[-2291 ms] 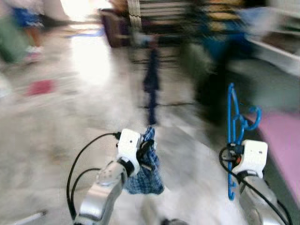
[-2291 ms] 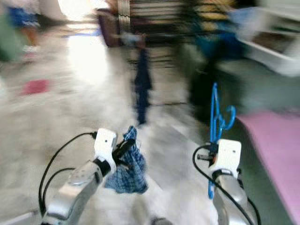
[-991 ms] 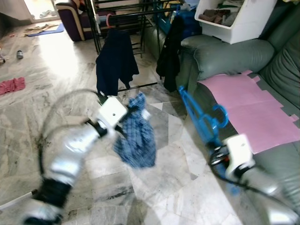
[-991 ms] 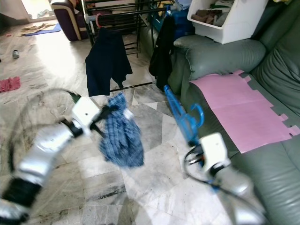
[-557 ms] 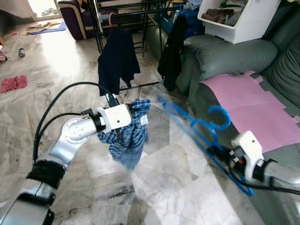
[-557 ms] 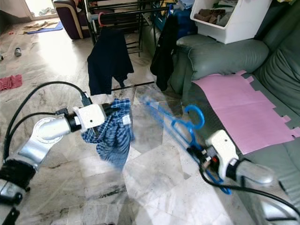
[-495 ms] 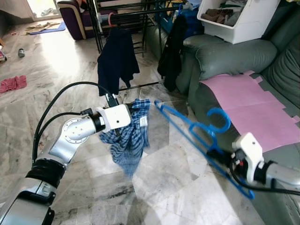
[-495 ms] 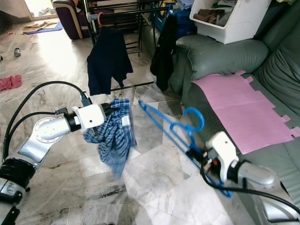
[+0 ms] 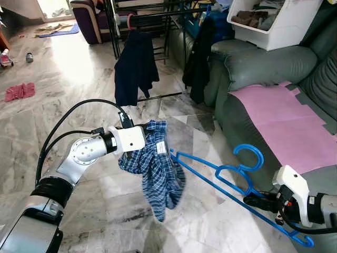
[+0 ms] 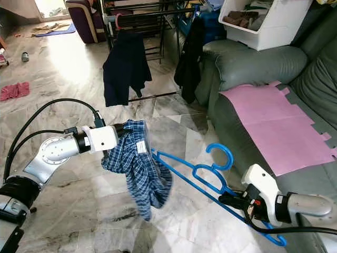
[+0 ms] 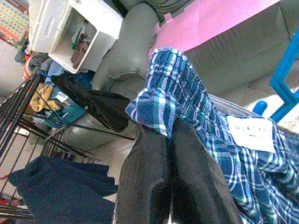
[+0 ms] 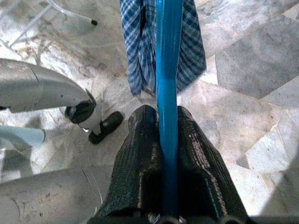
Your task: Hang hanger
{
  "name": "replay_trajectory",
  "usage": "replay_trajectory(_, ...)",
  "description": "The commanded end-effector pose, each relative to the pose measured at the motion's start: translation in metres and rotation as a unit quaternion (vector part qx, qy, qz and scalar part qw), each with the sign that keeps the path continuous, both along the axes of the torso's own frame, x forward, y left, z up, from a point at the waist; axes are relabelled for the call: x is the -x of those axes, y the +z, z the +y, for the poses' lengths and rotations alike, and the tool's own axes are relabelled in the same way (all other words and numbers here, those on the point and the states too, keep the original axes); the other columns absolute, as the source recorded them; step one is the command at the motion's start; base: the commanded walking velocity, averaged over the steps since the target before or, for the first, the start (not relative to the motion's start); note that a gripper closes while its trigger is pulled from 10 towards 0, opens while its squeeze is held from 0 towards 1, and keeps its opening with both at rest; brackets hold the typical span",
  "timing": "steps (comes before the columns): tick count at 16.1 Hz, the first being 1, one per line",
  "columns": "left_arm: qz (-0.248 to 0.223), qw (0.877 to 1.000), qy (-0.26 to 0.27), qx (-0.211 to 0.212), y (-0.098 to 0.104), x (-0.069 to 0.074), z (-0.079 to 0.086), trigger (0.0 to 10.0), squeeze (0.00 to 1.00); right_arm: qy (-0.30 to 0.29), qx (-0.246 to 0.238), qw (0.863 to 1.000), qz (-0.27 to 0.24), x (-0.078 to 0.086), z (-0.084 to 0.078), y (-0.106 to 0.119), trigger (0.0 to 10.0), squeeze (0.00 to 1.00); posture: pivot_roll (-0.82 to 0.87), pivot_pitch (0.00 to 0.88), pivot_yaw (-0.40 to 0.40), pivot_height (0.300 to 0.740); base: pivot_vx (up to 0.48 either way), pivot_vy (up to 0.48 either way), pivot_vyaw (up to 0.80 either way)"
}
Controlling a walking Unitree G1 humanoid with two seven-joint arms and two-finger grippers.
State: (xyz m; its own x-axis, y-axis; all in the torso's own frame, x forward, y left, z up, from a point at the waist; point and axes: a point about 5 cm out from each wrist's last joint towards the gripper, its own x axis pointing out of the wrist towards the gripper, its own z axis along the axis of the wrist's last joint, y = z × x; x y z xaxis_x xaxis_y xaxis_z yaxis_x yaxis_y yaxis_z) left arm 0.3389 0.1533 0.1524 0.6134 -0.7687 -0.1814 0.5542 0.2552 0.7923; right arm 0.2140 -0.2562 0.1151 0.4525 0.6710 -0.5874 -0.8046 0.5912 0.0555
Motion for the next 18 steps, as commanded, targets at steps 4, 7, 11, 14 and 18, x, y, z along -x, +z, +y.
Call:
replay_trajectory(4,-0.002,1.000,-0.005,-0.001,-0.001,-0.001,0.002,10.0,0.00,0.028,0.039,0.999,0.014,0.007,-0.004,-0.002,10.0,0.00,-0.06,0.087,0.001,0.740,0.000,0.000,0.00)
replay_trajectory(7,0.009,1.000,-0.003,-0.006,-0.006,0.000,0.006,10.0,0.00,0.003,0.076,0.997,-0.026,-0.006,-0.009,-0.002,10.0,0.00,-0.06,0.086,0.002,0.740,0.000,0.000,0.00)
replay_trajectory(11,0.008,1.000,-0.024,0.004,-0.006,0.003,-0.001,10.0,0.00,0.011,0.090,0.995,-0.043,-0.011,-0.007,-0.007,10.0,0.00,-0.05,0.085,0.000,0.740,0.000,0.000,0.00)
replay_trajectory(14,0.009,1.000,-0.030,0.003,-0.010,0.005,-0.002,10.0,0.00,0.006,0.083,0.996,-0.044,-0.013,-0.008,-0.007,10.0,0.00,-0.05,0.089,0.000,0.740,0.000,0.000,0.00)
replay_trajectory(18,-0.006,0.998,-0.054,0.028,-0.004,0.009,-0.015,10.0,0.00,0.014,0.071,0.996,-0.044,-0.015,-0.001,-0.012,10.0,0.00,-0.05,0.089,0.000,0.740,0.000,0.000,0.00)
